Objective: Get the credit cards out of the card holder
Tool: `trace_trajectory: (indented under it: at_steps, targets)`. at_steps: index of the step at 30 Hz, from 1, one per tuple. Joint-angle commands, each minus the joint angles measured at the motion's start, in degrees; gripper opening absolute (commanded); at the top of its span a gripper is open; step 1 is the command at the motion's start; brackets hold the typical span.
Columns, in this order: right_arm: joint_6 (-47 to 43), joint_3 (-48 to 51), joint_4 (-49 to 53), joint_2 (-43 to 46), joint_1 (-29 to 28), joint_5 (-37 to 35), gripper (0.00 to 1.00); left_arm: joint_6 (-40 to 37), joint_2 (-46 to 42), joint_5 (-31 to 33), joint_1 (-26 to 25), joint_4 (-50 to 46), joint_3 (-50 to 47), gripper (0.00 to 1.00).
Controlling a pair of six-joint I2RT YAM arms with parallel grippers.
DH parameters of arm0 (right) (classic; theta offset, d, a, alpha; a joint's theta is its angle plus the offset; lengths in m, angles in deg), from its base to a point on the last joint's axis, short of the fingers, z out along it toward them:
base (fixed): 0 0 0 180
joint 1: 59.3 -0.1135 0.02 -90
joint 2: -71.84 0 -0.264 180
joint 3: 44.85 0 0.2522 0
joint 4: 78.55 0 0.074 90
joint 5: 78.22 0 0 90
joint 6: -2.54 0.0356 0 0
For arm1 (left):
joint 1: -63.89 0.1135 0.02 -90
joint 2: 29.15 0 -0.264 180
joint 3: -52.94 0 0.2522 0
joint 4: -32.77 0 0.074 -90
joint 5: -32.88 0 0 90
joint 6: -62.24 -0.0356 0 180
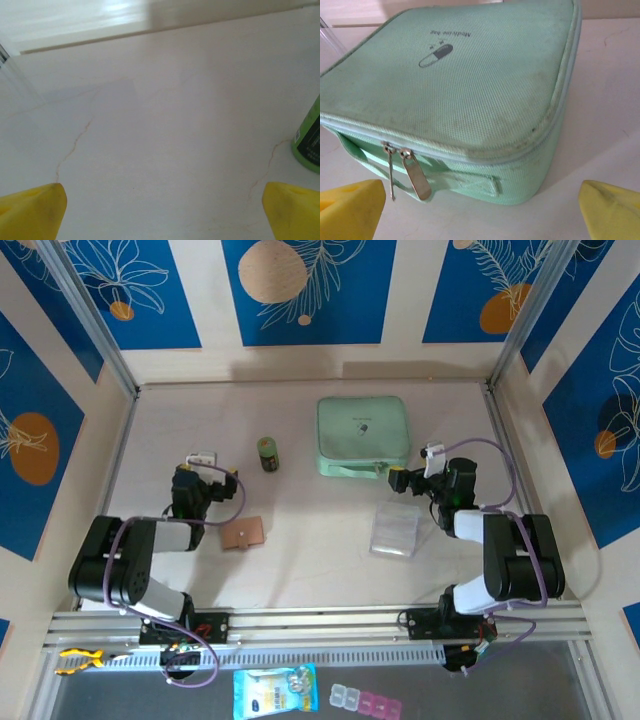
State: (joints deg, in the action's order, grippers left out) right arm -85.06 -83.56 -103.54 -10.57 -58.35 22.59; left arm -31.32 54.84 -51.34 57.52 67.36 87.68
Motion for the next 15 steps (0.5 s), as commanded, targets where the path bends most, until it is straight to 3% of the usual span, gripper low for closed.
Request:
trace_trajectory:
  at_steps: [1, 6, 15]
  targets:
    - [-0.6, -2.9, 8.0, 4.1, -1.0, -4.0, 0.99, -0.5, -3.3, 1.1, 0.3, -6.1, 2.8, 1.0]
    - [3.5, -6.1, 21.1, 9.1, -2.2, -9.2, 1.0, 3.0, -8.9, 4.0, 0.0, -17.0, 5.7, 1.0]
    - [11.8, -11.2, 48.3, 19.1, -3.4, -12.6, 0.88, 15.0, -24.4, 3.4, 0.0, -43.4, 10.7, 1.0]
